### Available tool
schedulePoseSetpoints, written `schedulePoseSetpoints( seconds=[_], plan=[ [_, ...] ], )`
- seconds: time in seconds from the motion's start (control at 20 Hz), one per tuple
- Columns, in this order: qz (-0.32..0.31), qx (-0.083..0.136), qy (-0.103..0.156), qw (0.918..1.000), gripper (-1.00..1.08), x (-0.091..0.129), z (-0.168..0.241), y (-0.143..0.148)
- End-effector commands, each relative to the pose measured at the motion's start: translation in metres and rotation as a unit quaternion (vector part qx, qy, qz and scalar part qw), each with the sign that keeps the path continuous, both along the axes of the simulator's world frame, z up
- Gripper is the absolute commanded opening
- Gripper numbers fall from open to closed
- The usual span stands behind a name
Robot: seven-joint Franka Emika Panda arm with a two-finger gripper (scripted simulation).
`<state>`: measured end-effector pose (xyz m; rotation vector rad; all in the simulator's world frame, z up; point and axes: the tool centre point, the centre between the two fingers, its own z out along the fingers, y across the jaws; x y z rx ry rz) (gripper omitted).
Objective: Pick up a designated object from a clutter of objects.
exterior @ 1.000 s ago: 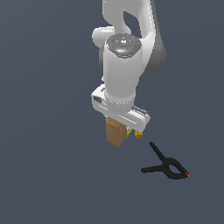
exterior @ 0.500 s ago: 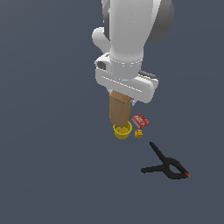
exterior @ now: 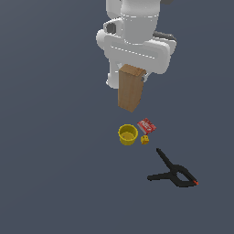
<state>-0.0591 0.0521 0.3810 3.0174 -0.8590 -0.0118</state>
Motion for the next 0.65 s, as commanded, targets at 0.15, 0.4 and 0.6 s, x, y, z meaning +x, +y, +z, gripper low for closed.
schedulePoseSetpoints(
  seconds=[0.15,0.4,0.6],
  plan=[
    [0.000,0.000,-0.004,1.0000,-1.00,-0.021,0.034,0.006],
    [0.000,0.001,-0.004,1.0000,-1.00,-0.032,0.049,0.009],
    [0.000,0.001,-0.004,1.0000,-1.00,-0.033,0.053,0.010]
  ],
)
